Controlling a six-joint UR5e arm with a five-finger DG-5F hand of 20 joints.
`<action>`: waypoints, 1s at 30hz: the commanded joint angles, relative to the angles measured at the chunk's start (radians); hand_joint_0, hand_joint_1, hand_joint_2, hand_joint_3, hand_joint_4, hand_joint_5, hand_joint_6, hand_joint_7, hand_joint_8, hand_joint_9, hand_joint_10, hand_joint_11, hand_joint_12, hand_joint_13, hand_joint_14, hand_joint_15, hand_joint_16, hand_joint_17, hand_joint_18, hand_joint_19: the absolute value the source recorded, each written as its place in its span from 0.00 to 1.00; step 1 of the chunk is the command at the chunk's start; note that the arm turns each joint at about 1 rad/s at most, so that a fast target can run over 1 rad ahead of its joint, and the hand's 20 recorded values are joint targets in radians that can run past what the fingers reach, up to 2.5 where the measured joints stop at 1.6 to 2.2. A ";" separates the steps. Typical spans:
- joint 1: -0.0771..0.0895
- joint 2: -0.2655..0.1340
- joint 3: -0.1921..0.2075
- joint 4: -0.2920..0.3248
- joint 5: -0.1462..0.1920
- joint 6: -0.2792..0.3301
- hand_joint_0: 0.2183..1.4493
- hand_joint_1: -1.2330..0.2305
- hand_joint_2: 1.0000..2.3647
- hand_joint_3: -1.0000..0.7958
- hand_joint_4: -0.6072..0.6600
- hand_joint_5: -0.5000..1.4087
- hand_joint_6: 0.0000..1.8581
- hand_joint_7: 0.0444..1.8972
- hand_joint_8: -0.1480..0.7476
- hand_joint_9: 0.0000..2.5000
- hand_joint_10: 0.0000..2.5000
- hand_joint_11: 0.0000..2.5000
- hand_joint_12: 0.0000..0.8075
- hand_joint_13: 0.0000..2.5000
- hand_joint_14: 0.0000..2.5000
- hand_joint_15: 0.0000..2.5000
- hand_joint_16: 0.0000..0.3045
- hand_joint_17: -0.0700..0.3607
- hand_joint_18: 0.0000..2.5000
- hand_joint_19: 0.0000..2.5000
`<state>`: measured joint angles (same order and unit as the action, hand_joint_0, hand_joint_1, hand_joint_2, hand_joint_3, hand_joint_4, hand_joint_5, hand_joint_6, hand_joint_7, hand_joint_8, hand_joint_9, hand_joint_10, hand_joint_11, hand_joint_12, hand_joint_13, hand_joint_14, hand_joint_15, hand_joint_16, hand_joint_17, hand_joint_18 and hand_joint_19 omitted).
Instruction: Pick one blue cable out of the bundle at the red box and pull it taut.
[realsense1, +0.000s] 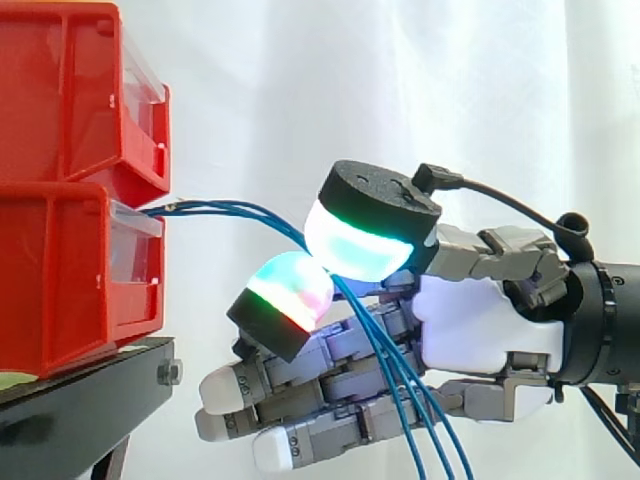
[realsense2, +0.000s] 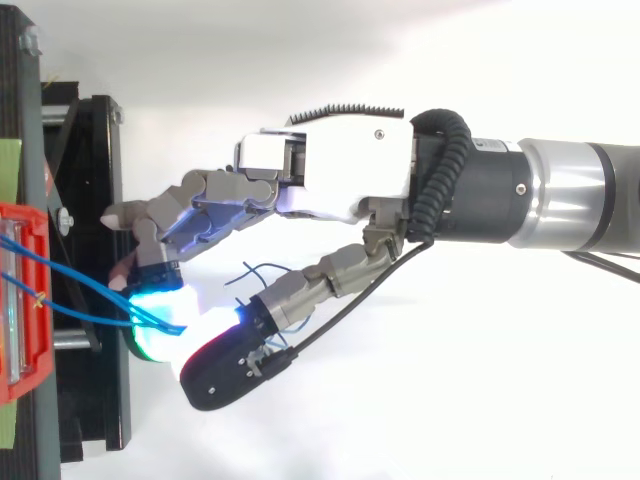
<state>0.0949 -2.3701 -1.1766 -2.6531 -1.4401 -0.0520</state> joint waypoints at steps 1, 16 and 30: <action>0.000 0.000 0.000 -0.001 0.000 0.001 0.39 0.21 0.01 0.42 0.52 0.18 0.48 0.51 0.51 0.25 0.00 0.08 0.46 0.13 0.00 0.00 0.19 0.46 0.17 0.04; 0.000 0.000 0.000 0.002 0.000 0.001 0.32 0.22 0.00 0.28 0.63 0.16 0.47 0.45 0.49 0.22 0.00 0.08 0.46 0.10 0.00 0.00 0.19 0.46 0.15 0.04; 0.000 0.000 0.000 -0.001 0.003 -0.005 0.33 0.36 0.01 0.39 0.61 0.18 0.48 0.50 0.53 0.27 0.00 0.09 0.47 0.13 0.00 0.00 0.19 0.46 0.17 0.06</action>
<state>0.0951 -2.3702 -1.1766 -2.6526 -1.4374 -0.0571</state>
